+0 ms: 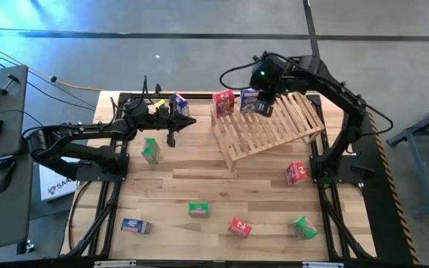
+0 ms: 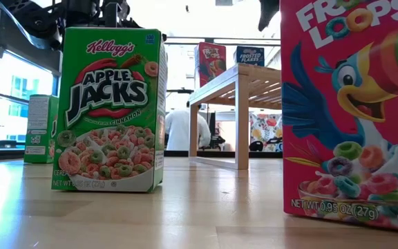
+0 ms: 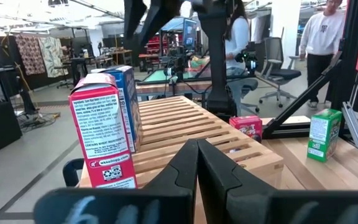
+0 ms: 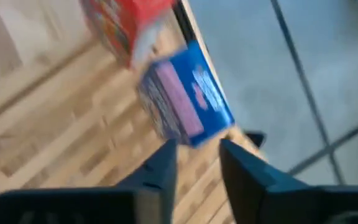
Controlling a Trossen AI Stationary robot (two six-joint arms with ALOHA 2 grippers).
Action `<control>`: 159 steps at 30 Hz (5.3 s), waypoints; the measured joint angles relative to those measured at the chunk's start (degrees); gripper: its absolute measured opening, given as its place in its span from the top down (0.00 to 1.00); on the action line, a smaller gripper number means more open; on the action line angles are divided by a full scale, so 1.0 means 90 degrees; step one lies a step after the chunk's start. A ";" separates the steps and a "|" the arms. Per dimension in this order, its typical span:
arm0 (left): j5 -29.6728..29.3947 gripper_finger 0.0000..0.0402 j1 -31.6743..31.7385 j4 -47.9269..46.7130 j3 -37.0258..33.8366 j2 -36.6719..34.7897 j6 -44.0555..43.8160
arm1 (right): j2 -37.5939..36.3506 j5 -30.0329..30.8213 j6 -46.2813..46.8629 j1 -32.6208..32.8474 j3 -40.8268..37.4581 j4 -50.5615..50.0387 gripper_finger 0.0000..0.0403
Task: Stack cereal on shelf
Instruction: Put the middle right blue cereal box on the shelf, then put the bottom left green cereal box on the shelf
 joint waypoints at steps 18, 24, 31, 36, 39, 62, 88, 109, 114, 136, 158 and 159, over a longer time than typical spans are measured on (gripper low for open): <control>-0.0010 1.00 0.0002 0.0056 0.0002 0.0000 -0.0055 | -0.2288 0.0231 0.1618 -0.0505 -0.5770 0.4569 0.98; -0.0026 1.00 0.0007 0.0066 0.0000 0.0000 -0.0102 | -0.2272 0.0209 0.1556 -0.0652 -0.6070 0.5448 1.00; -0.0026 1.00 0.0007 0.0041 0.0000 0.0000 -0.0102 | -0.2272 0.0091 0.1048 -0.0730 -0.6072 0.5990 0.99; -0.0026 1.00 0.0007 0.0012 0.0000 0.0000 -0.0104 | -0.2295 0.0238 0.0610 -0.0745 -0.5889 0.5841 0.99; -0.0026 1.00 0.0007 0.0007 0.0000 0.0000 -0.0107 | -0.2467 0.0377 0.0548 -0.0745 -0.5798 0.5409 0.99; -0.0029 1.00 0.0008 -0.0012 0.0001 0.0000 -0.0056 | -0.2807 -0.0853 0.0740 -0.0577 -0.7024 0.6767 1.00; -0.0031 1.00 0.0009 0.0000 0.0000 0.0000 -0.0104 | -0.2250 -0.0885 0.0321 -0.0189 -0.7024 0.7433 1.00; -0.0005 1.00 0.0007 -0.0125 0.0001 0.0000 -0.0059 | -0.3126 -0.0351 0.1220 0.1648 -0.6993 0.6600 1.00; -0.0005 1.00 0.0007 -0.0195 0.0000 0.0000 -0.0156 | -0.3121 -0.0340 0.1773 0.2497 -0.7050 0.6563 1.00; -0.0484 1.00 -0.0646 -0.1026 0.0000 0.0000 0.0074 | -0.0949 -0.0320 0.2599 0.4898 -0.7782 1.1164 0.40; -0.0806 1.00 -0.0928 -0.1162 -0.0053 0.0000 0.0353 | 0.2176 0.0068 0.2955 0.5105 -0.3739 0.8228 0.27; -0.0806 1.00 -0.0928 -0.1163 -0.0053 -0.0001 0.0352 | 0.2261 0.0112 0.2955 0.5108 -0.3586 0.8132 0.27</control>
